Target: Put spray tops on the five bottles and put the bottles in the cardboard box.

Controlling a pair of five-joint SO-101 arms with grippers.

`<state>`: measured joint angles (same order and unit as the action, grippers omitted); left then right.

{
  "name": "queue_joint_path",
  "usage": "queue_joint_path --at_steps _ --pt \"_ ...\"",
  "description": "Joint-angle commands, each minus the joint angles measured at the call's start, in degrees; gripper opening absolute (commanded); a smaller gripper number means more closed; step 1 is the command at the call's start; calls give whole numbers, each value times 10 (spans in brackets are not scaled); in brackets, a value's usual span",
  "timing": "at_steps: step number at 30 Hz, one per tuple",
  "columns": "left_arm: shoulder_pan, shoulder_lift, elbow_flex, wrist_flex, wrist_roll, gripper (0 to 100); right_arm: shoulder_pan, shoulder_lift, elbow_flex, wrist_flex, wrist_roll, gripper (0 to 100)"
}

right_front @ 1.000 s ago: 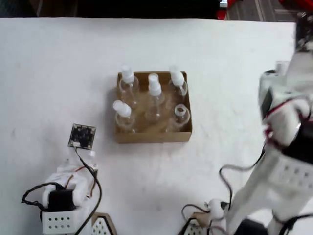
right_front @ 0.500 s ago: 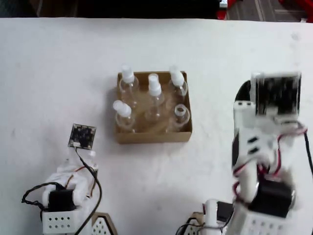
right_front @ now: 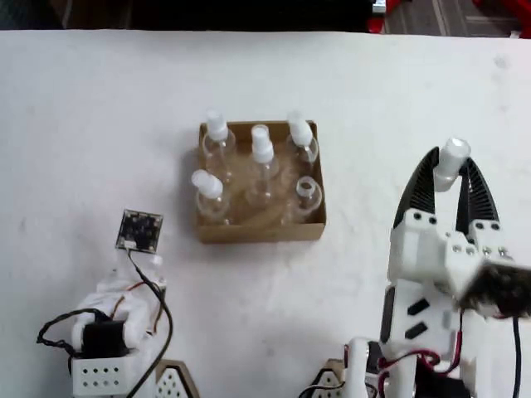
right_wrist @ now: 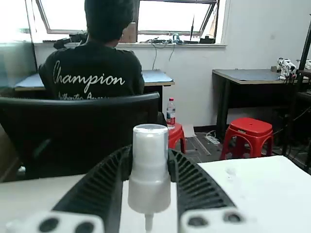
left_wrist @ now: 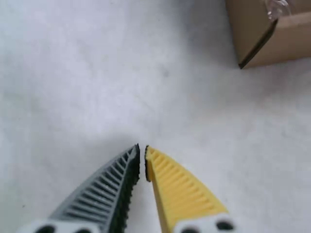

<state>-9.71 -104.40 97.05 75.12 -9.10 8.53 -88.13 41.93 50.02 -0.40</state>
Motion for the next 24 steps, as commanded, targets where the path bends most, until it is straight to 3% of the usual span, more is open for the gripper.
queue_joint_path --at_steps 1,10,24 --pt "7 -5 -1 -13 -4 25 -34 -34 -3 -16 -50 17" --pt "7 -5 -1 -13 -4 25 -211 -87 2 -17 -96 15" --pt "7 -5 -1 -13 -4 25 -227 -24 4 -73 -181 16"
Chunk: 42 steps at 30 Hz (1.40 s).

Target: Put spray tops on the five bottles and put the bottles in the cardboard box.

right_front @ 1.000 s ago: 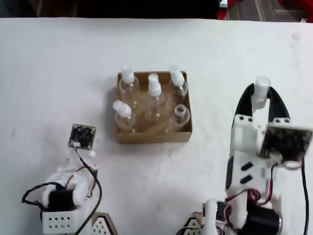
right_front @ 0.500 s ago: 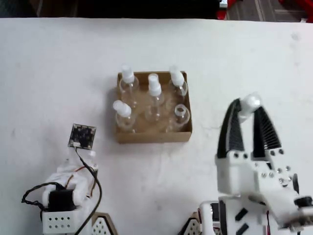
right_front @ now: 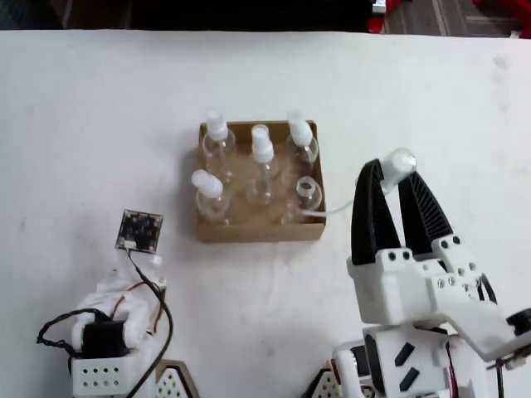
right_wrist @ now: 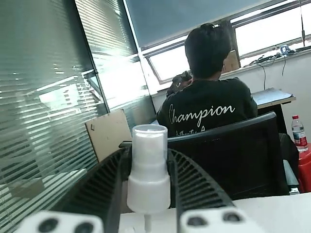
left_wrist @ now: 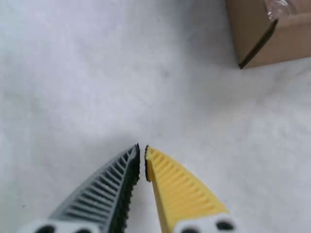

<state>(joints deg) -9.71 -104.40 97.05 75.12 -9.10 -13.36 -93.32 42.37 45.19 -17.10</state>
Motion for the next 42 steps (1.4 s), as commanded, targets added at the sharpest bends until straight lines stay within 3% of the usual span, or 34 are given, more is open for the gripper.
queue_joint_path --at_steps 1,12,42 --pt "7 -5 -1 -13 -4 25 -8 38 -1 -27 -12 17" --pt "7 -5 -1 -13 -4 25 -21 159 58 -159 45 16" --pt "7 -5 -1 -13 -4 25 -20 164 55 -158 45 15"
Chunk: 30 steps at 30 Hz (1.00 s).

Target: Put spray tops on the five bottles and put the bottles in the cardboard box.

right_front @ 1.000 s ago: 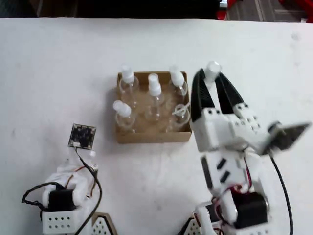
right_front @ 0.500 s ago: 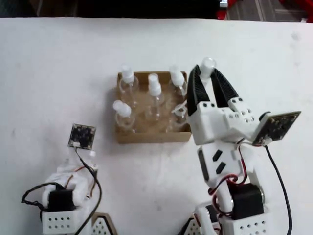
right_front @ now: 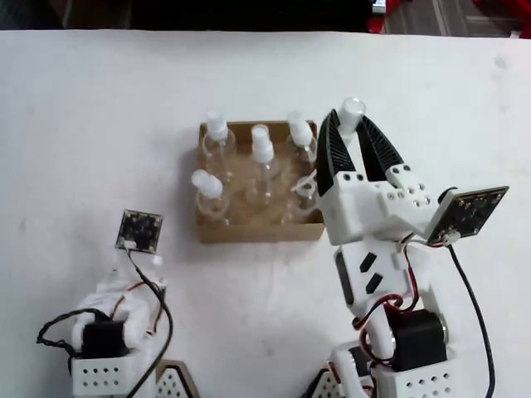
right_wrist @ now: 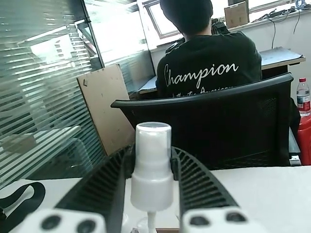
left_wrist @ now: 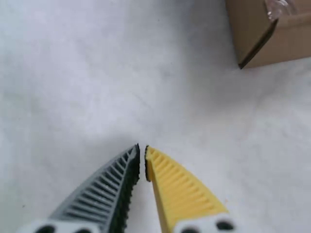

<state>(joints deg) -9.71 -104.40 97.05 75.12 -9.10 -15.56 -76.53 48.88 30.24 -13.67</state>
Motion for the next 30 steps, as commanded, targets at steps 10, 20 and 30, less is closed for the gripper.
queue_joint_path --at_steps 10,20,30 --pt "7 -5 -1 -13 -4 25 2 3 -4 14 69 15" --pt "7 -5 -1 -13 -4 25 -2 86 -6 -16 83 15" --pt "7 -5 -1 -13 -4 25 2 87 -14 -61 84 15"
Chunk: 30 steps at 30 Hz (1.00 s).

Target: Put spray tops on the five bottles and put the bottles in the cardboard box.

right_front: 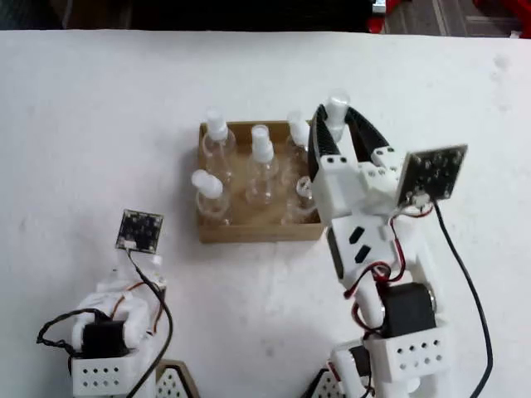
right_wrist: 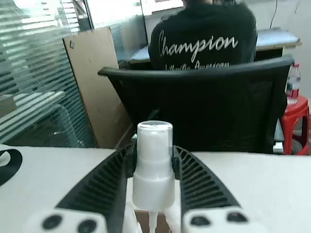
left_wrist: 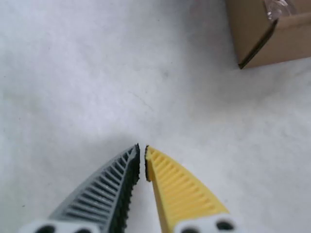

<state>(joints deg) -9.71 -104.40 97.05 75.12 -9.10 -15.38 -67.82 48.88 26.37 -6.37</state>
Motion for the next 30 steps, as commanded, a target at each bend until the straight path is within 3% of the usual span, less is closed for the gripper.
queue_joint_path --at_steps 1,30 --pt "7 -5 -1 -13 -4 25 0 0 -24 -18 11 15" --pt "7 -5 -1 -13 -4 25 7 55 12 -70 33 15"
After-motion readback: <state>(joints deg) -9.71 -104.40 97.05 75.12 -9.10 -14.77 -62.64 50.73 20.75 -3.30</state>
